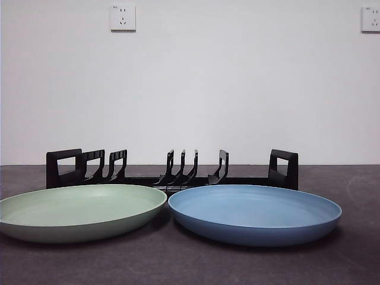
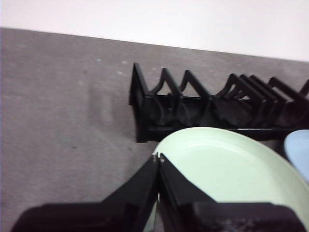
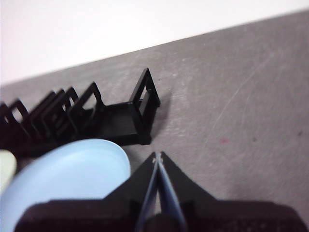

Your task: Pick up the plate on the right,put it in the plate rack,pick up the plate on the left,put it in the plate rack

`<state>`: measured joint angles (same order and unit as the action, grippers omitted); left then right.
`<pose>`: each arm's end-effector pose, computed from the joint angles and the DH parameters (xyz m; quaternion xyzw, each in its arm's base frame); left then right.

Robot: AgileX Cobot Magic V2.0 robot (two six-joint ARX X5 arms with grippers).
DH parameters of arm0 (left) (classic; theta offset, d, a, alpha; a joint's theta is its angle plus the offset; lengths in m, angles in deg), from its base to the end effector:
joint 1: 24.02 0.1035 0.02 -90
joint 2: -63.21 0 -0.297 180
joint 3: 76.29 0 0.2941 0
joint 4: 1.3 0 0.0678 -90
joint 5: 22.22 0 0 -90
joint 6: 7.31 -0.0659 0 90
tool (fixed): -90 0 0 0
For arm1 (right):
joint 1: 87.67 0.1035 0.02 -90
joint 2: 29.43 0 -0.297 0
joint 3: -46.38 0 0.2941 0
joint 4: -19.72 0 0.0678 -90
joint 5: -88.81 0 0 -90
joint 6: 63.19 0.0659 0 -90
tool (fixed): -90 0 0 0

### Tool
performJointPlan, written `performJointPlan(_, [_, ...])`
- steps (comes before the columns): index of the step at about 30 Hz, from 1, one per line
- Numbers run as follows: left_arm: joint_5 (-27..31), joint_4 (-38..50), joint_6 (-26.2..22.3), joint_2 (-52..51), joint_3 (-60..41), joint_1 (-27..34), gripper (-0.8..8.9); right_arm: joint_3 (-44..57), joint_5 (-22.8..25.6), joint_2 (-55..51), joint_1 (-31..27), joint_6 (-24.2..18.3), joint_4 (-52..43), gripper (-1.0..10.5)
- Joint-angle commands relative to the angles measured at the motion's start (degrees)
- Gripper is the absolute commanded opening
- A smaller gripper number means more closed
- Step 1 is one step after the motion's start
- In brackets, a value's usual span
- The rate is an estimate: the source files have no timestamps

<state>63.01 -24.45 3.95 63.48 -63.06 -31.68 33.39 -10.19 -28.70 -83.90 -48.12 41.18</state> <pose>0.1390 -0.0242 0.1472 -0.0949 0.0989 -0.0986 0.9856 0.1406 0.0196 0.1485 0.1335 0.0940 0.0994 0.9816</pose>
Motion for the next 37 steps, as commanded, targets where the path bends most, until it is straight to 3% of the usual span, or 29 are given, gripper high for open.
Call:
performJointPlan(1, [-2.45,0.72,2.73,-0.15,-0.22,0.15,-0.07,0.72,-0.13,0.09,0.07,8.96,-0.44,0.0])
performJointPlan(9, [-3.3,0.07,5.25,3.37,7.37,0.13,-0.07,-4.81,0.33,3.96,0.04,9.9,-0.52,-0.1])
performJointPlan(15, [-6.27,-0.24,4.98,15.65,15.93,0.15,-0.08,-14.21,-0.15,16.28,0.04,9.7,-0.33,-0.1])
performJointPlan(25, [-18.1,-0.7,3.45,40.98,28.61,0.13,-0.04,-30.21,-13.7,42.53,0.04,2.29,3.8,0.0])
performJointPlan(31, [-27.04,-0.61,3.5,49.66,31.67,0.13,-0.01,-36.48,-16.63,53.59,0.07,-4.33,12.92,0.1])
performJointPlan(33, [-27.12,-0.68,3.56,50.97,31.74,0.09,0.03,-37.27,-16.61,55.67,0.07,-5.66,14.12,0.8])
performJointPlan(35, [-26.71,-0.57,3.61,51.71,31.74,0.09,1.95,-37.42,-16.55,57.22,0.07,-6.14,14.25,2.6])
performJointPlan(36, [-26.21,-0.17,3.82,51.71,31.74,0.09,3.19,-37.42,-16.46,57.72,0.07,-6.16,14.23,2.9])
performJointPlan(37, [-25.42,0.15,3.82,51.71,31.82,0.09,3.33,-37.42,-16.33,58.01,0.07,-6.21,14.23,2.8])
